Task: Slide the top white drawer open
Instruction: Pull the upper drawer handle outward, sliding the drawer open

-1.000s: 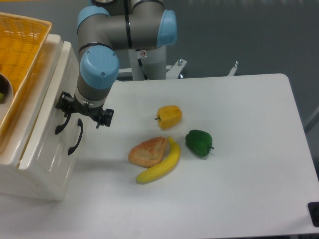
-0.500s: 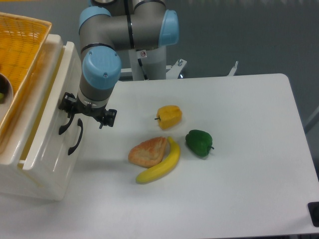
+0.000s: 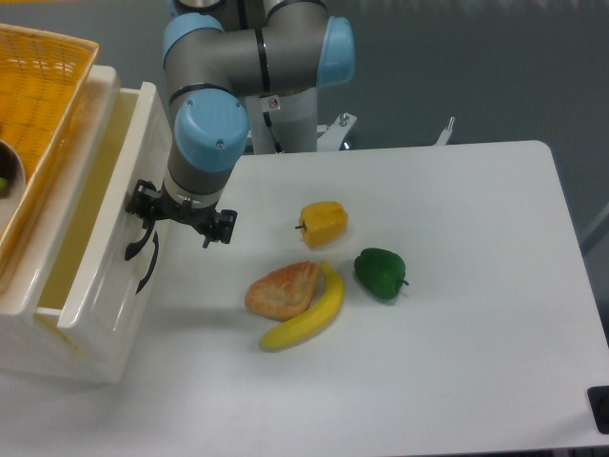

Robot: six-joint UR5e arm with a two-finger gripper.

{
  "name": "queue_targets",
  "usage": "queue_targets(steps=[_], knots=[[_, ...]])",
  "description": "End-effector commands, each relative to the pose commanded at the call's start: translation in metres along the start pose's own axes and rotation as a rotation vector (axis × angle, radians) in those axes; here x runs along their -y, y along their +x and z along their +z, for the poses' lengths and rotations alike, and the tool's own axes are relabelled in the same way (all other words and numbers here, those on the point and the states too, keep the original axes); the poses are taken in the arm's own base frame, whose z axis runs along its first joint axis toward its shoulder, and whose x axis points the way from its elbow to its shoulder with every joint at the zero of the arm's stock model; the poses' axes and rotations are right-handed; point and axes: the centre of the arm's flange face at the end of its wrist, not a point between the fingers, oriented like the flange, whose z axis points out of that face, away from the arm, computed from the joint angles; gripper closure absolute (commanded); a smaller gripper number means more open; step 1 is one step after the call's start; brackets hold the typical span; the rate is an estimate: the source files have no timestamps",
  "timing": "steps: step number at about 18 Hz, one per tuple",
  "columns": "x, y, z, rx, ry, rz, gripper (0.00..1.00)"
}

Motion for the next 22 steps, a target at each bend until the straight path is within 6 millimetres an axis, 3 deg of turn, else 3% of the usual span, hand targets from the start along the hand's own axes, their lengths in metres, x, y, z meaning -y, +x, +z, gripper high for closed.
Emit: queue_targets(steps=[22], knots=[[-0.009,-0.070,-0.026,0.001,0.048,-0.111,0.00]])
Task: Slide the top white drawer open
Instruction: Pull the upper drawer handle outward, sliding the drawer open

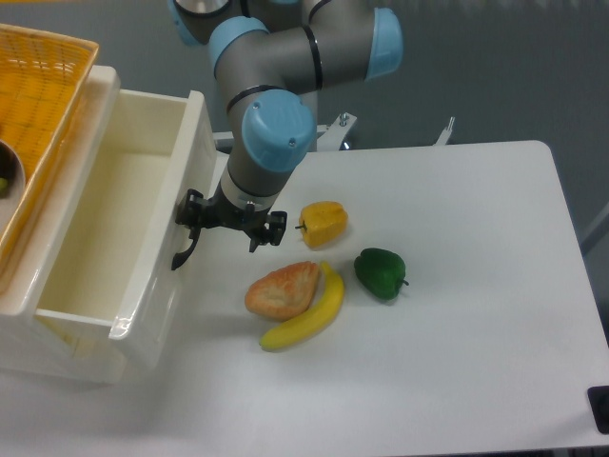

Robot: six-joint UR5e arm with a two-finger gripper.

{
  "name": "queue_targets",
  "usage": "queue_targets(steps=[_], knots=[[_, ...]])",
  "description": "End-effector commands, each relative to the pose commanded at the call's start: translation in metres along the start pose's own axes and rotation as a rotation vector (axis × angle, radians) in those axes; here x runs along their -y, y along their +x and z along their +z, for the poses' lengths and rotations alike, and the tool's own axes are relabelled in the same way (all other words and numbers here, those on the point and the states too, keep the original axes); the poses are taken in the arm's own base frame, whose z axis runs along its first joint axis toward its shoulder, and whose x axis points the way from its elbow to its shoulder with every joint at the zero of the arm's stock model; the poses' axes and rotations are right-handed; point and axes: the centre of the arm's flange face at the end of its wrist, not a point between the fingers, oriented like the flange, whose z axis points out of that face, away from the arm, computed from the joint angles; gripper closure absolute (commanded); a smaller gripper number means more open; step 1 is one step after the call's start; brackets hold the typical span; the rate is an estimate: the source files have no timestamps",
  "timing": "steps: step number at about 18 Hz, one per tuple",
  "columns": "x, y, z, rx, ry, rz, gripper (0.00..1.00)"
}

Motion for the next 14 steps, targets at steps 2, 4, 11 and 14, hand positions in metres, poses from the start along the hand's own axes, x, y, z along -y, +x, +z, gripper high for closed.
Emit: queue_targets(steps=[2,4,11,14], knots=[[0.000,-0.003,-0.001,0.001,0.000,-0.006,0.00],[-0.001,-0.010,-0.004,0.002,0.006,-0.017,0.00],[-0.004,-0.027,-0.010,0.027,0.002,0.024,0.00],[-0.005,-0.035,-0.013,0.028,0.008,0.017,0.00]])
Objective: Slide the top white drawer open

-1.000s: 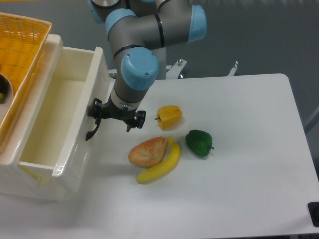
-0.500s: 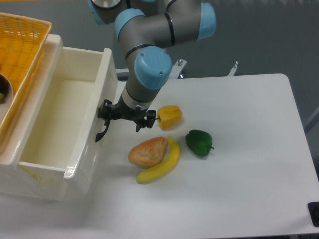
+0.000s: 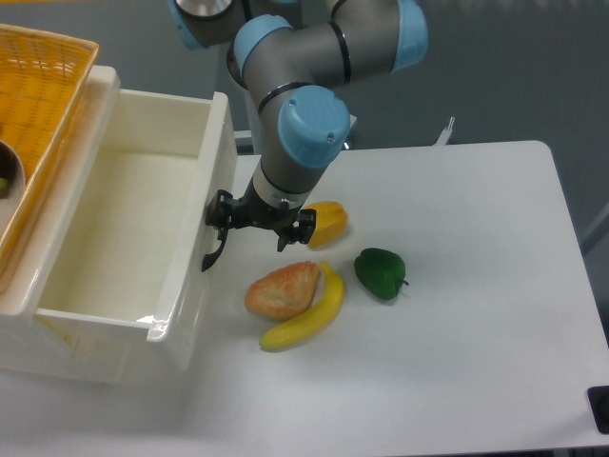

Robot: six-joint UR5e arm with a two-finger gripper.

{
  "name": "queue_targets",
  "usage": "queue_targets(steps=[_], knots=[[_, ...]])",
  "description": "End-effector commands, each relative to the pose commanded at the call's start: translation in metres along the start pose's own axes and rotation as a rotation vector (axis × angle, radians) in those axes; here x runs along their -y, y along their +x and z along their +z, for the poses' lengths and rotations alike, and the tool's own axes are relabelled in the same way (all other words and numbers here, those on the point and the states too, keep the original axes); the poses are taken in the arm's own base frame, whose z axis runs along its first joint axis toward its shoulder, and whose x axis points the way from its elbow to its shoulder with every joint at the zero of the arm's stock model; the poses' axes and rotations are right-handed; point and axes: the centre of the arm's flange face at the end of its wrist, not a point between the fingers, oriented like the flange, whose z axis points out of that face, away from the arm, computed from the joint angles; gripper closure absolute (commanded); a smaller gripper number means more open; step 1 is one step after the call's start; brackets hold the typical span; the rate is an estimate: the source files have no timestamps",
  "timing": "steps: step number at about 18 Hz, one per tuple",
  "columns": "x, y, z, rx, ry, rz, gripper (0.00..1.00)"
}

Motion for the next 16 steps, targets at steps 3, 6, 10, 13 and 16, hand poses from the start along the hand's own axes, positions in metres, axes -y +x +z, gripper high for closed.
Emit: queue_targets(steps=[3,6,10,13,16], knots=[[-0.002,-0.009,-0.002,0.001,0.003,0.019,0.00],[-0.002,-0.012,-0.004,0.002,0.006,0.020,0.00],[-0.004,-0.019,-0.005,0.014,-0.001,0.022,0.00],[-0.006,-0.024,-0.007,0.021,-0.006,0.014,0.00],[-0.006,-0.026,-0.007,0.021,-0.005,0.014,0.00]])
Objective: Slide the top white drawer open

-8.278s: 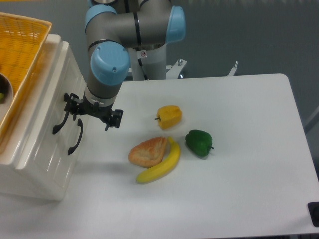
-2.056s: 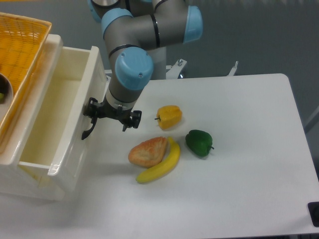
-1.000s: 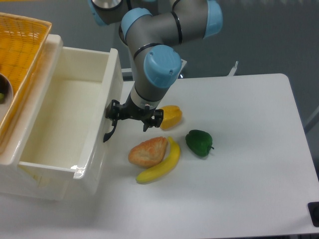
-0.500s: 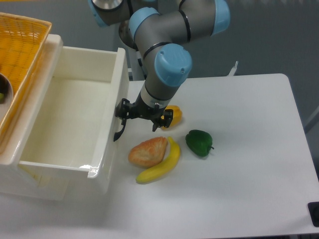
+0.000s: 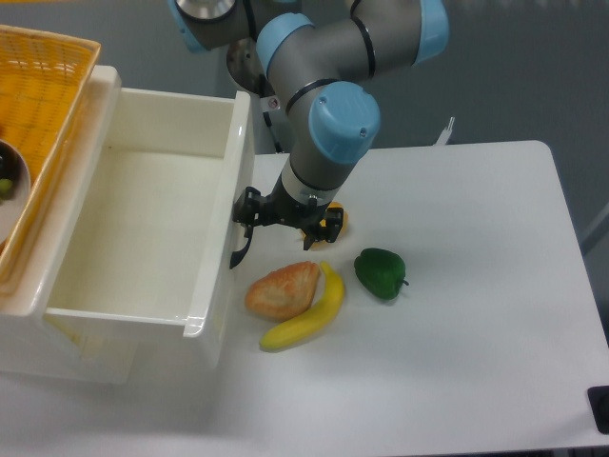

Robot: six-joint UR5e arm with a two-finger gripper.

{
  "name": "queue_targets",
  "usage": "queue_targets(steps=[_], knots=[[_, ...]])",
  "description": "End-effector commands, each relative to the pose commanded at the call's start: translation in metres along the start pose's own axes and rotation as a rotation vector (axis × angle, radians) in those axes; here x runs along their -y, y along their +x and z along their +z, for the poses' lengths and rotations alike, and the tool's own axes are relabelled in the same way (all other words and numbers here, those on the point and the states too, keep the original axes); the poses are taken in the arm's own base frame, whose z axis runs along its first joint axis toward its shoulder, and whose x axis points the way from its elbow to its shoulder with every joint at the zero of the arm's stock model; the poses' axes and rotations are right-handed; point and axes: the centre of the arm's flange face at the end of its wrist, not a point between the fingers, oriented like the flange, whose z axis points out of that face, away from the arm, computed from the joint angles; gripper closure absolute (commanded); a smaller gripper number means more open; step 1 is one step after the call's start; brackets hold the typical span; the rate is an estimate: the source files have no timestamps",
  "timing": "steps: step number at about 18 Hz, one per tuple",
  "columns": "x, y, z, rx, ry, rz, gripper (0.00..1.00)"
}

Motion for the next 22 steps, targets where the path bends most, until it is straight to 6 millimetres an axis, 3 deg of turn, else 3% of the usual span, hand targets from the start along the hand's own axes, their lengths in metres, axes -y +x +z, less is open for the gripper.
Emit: queue_targets(steps=[22], knots=[[0.0041,0.0086,-0.0052,-0.056,0.028,0.016,0.00]])
